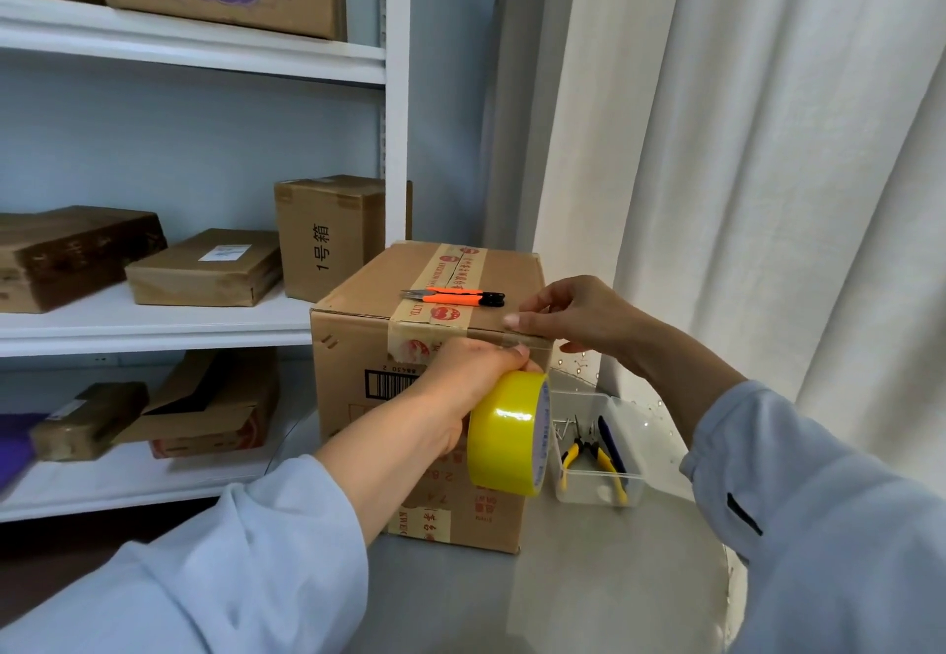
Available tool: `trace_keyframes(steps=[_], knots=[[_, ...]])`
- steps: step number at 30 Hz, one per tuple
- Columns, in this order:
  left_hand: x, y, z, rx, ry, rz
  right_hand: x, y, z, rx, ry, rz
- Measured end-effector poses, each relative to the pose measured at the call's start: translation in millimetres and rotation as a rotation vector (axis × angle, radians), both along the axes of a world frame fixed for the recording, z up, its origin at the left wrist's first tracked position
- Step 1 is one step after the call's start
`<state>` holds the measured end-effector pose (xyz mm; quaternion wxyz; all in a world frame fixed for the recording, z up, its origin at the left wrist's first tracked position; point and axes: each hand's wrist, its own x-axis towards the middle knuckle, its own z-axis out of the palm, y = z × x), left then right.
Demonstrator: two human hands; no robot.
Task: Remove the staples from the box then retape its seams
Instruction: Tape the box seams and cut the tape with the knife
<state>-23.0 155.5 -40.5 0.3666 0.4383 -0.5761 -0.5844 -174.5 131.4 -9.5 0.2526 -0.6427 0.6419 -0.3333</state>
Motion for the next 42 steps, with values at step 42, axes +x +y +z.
trace_keyframes(steps=[42], knots=[[17.7,-16.7,-2.2,0.141,0.025,-0.103,36.6,-13.1,41.5,-0.015,0.241,0.185]])
